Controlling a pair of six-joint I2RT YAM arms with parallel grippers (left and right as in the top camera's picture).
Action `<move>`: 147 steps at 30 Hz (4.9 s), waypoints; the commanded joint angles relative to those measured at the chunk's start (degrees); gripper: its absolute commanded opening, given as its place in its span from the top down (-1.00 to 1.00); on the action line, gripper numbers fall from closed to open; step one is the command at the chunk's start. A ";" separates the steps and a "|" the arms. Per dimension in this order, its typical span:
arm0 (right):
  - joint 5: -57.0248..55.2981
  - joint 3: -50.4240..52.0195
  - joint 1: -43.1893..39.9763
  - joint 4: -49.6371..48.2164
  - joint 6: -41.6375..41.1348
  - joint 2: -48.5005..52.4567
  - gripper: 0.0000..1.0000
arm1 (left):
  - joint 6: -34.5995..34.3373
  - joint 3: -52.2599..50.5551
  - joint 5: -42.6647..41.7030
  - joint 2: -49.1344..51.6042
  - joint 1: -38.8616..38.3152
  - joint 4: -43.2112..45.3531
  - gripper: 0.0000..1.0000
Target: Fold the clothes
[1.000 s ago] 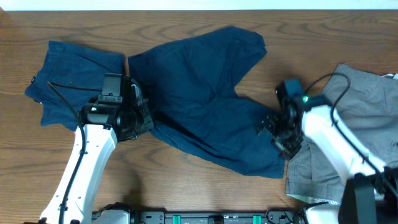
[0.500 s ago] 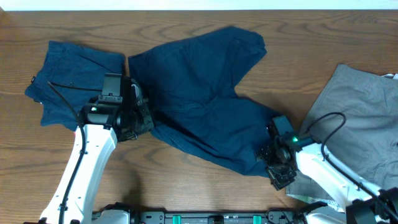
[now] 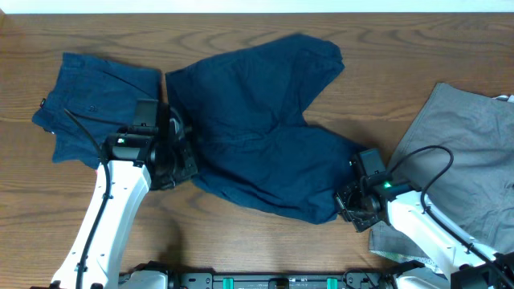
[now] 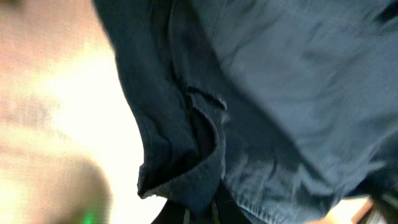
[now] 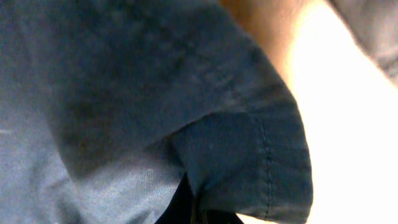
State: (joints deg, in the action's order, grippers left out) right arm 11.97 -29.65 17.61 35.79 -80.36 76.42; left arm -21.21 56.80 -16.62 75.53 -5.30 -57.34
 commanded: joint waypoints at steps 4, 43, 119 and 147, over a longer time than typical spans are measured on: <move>-9.77 -4.31 -8.00 8.90 16.92 -3.02 0.98 | 2.19 -0.33 -11.13 -0.87 0.07 -8.59 0.88; -14.75 -56.35 -2.60 -18.03 61.81 29.14 0.98 | -29.92 -0.33 14.38 9.14 1.79 27.67 0.88; 12.44 -43.04 17.66 -11.04 78.75 38.53 0.97 | -6.86 8.07 -3.58 0.52 4.74 1.90 0.88; 5.79 -54.77 15.43 -5.60 71.36 34.34 0.58 | -6.86 16.48 -3.74 -1.90 -0.07 4.02 0.88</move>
State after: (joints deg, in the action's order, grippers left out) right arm 22.39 -82.54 40.29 26.65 -8.78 116.18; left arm -28.60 71.48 -19.57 73.82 -4.08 -53.63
